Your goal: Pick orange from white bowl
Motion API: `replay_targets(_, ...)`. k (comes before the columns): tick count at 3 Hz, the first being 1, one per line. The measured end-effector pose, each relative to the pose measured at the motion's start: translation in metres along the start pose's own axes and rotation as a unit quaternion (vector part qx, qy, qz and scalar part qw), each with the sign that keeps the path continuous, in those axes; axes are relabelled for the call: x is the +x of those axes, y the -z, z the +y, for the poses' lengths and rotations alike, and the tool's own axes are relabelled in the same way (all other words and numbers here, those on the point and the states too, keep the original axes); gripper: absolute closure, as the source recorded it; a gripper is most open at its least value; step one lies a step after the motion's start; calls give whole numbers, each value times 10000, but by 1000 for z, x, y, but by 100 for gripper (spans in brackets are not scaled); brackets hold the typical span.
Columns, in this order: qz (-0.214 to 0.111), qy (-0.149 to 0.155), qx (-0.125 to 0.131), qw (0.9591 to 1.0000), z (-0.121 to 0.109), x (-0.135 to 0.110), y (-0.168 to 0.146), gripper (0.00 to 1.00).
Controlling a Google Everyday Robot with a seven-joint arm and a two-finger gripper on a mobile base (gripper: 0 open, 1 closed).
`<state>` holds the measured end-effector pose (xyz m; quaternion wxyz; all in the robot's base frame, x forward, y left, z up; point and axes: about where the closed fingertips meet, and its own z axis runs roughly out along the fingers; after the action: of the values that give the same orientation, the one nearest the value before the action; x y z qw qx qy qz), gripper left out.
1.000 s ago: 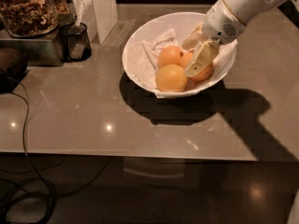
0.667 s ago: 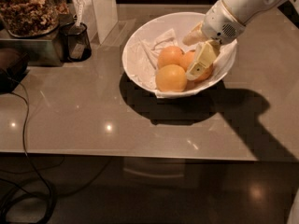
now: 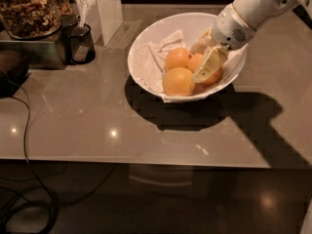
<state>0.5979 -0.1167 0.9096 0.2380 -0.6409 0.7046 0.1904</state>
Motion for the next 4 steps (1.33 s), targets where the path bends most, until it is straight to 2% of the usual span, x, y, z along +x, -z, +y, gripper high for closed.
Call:
replay_targets(2,74,-124,-188,9997,-6,19,-14,2)
replay_targets(3,76,-126,-189,9997,-6,19,-14,6)
replay_targets(4,92,-139,-200,9997,-7,22,-16,20)
